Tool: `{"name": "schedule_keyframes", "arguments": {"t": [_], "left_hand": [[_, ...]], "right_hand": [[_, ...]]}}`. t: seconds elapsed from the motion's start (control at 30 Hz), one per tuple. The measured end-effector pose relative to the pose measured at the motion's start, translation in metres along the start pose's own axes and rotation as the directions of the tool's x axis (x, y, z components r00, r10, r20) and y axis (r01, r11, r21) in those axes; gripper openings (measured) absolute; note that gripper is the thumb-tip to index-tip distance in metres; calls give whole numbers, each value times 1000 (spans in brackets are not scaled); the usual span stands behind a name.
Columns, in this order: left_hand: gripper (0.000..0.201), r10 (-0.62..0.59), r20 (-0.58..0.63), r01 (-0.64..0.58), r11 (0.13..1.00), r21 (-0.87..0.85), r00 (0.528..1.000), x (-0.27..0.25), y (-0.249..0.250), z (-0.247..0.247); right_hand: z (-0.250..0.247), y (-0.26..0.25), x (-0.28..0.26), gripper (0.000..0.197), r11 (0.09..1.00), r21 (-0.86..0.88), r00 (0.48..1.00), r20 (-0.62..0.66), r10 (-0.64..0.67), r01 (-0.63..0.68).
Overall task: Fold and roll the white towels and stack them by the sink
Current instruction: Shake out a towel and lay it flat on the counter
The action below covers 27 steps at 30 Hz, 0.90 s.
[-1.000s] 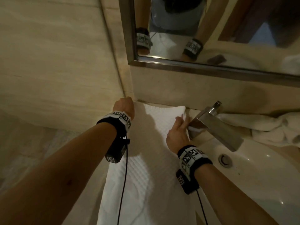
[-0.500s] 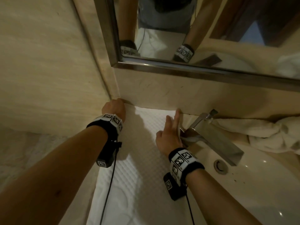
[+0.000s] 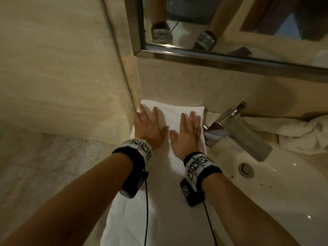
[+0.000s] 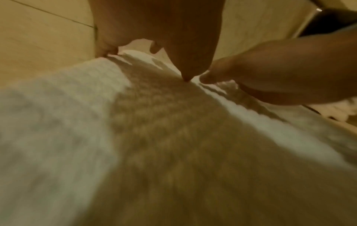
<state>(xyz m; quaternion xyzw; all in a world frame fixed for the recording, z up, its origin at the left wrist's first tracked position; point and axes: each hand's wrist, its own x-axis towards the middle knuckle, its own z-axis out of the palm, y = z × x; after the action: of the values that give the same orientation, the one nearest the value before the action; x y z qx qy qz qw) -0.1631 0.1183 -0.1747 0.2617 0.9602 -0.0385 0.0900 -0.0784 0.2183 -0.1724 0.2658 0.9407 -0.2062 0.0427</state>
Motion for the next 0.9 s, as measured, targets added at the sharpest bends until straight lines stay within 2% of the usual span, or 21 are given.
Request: {"name": "schedule_keyframes", "arguments": {"t": [0.03,0.1,0.33,0.47,0.63,0.77,0.83,0.9], "left_hand": [[79,-9,11,10,998,-66,1000,-10,3,8],[73,-22,14,24,988,-150,1000,-23,5,22],[73,11,12,-9,990,-137,1000,-21,-4,29],[72,35,28,-31,991,-130,999,-20,-8,28],[72,3,73,7,991,-132,997,-24,-9,26],[72,-67,15,68,983,-172,998,-67,2,24],[72,-26,46,34,984,-175,999,-89,8,25],[70,7,112,13,983,-182,994,-107,9,25]], "right_hand": [[0,1,-1,74,998,15,997,48,59,-60],[-1,2,-1,74,994,42,988,119,96,-102],[8,7,-3,69,1000,-14,994,105,-1,2],[10,19,-9,71,997,-56,984,177,-32,43],[5,25,-10,76,997,-50,969,244,-41,54],[4,25,-13,78,997,-37,981,187,-57,65],[2,22,-20,77,995,-53,988,134,-81,89],[-1,15,-39,74,996,-30,987,139,-81,86]]}}
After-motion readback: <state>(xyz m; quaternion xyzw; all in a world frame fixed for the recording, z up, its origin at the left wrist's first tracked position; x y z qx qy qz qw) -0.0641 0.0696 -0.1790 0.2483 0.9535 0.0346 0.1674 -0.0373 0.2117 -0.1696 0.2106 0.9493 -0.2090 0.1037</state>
